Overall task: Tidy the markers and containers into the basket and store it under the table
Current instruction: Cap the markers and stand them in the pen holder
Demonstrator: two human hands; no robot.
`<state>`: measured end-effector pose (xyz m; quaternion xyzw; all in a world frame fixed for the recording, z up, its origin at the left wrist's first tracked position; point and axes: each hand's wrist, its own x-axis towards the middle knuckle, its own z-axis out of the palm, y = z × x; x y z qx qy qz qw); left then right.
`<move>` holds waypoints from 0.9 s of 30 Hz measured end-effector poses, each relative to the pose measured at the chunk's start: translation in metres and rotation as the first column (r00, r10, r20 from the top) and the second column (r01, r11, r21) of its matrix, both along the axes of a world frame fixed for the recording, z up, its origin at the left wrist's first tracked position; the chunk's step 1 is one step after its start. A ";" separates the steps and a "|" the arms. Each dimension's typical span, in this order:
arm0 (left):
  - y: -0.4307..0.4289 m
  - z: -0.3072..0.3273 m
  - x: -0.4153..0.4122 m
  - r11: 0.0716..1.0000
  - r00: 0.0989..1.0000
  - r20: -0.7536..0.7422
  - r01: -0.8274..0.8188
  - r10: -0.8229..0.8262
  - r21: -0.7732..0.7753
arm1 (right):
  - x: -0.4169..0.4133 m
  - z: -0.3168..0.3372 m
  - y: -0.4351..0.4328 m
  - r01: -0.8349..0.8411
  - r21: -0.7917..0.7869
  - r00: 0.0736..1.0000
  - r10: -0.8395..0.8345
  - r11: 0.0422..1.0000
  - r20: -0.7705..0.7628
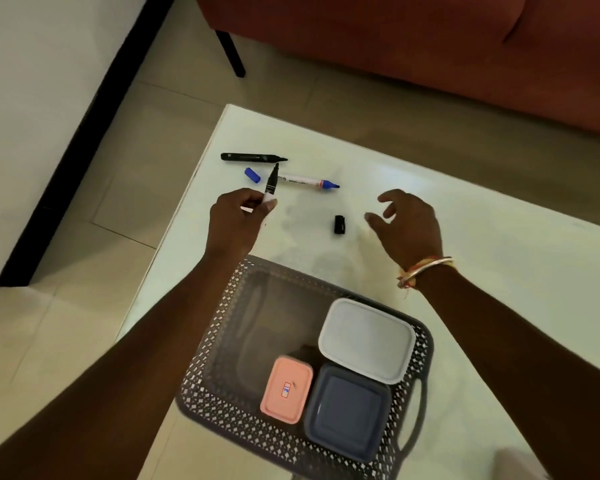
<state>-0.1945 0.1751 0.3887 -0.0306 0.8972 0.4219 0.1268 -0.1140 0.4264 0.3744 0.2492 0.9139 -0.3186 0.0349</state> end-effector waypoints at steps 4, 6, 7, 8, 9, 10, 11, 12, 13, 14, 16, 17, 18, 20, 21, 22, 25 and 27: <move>-0.010 -0.005 -0.004 0.999 0.999 0.016 0.049 -0.049 -0.022 | -0.032 -0.012 -0.045 -0.146 -0.115 0.976 0.162 0.983 0.145; -0.009 -0.005 -0.004 0.997 0.997 0.022 0.074 -0.073 -0.036 | -0.040 -0.021 -0.057 -0.225 -0.064 0.950 0.233 0.972 0.209; -0.009 -0.004 -0.004 0.995 0.996 0.023 0.087 -0.086 -0.039 | -0.043 -0.024 -0.060 -0.236 -0.045 0.945 0.240 0.971 0.221; -0.008 -0.004 -0.004 0.994 0.995 0.021 0.102 -0.101 -0.040 | -0.044 -0.024 -0.062 -0.226 -0.045 0.946 0.230 0.973 0.228; -0.008 -0.004 -0.003 0.992 0.993 0.017 0.116 -0.116 -0.039 | -0.044 -0.025 -0.063 -0.197 -0.066 0.953 0.207 0.978 0.220; -0.006 -0.004 -0.002 0.991 0.991 0.010 0.132 -0.132 -0.034 | -0.044 -0.024 -0.063 -0.132 -0.123 0.968 0.155 0.984 0.196; -0.004 -0.003 0.000 0.989 0.989 0.000 0.149 -0.149 -0.025 | -0.043 -0.020 -0.061 -0.012 -0.230 0.986 0.049 0.973 0.157; -0.001 -0.001 0.002 0.986 0.986 -0.012 0.165 -0.165 -0.011 | -0.041 -0.013 -0.059 0.147 -0.391 0.986 -0.105 0.909 0.129; 0.003 0.001 0.006 0.984 0.984 -0.023 0.177 -0.177 0.005 | -0.040 -0.003 -0.056 0.290 -0.568 0.955 -0.274 0.771 0.116; 0.007 0.003 0.010 0.982 0.982 -0.033 0.189 -0.188 0.023 | -0.038 0.009 -0.053 0.377 -0.717 0.899 -0.420 0.587 0.129; 0.018 0.008 0.020 0.974 0.975 -0.052 0.221 -0.218 0.051 | -0.033 0.031 -0.046 0.402 -0.875 0.780 -0.601 0.269 0.174; 0.024 0.010 0.025 0.968 0.969 -0.062 0.244 -0.241 0.057 | -0.029 0.040 -0.043 0.389 -0.901 0.738 -0.650 0.191 0.181; 0.029 0.011 0.030 0.961 0.962 -0.077 0.268 -0.264 0.060 | -0.024 0.048 -0.041 0.376 -0.912 0.715 -0.678 0.163 0.173; 0.042 0.013 0.041 0.950 0.948 -0.110 0.306 -0.299 0.058 | -0.013 0.057 -0.037 0.357 -0.916 0.701 -0.700 0.182 0.134; 0.048 0.014 0.045 0.947 0.944 -0.120 0.317 -0.309 0.056 | -0.008 0.058 -0.035 0.356 -0.912 0.701 -0.703 0.203 0.117; 0.055 0.016 0.051 0.943 0.940 -0.127 0.326 -0.317 0.061 | -0.003 0.059 -0.032 0.356 -0.907 0.698 -0.709 0.224 0.099; 0.073 0.021 0.066 0.938 0.935 -0.139 0.338 -0.325 0.080 | 0.011 0.061 -0.018 0.349 -0.891 0.688 -0.725 0.290 0.033; 0.082 0.024 0.075 0.934 0.930 -0.163 0.347 -0.331 0.084 | 0.020 0.062 -0.008 0.340 -0.886 0.680 -0.733 0.316 0.000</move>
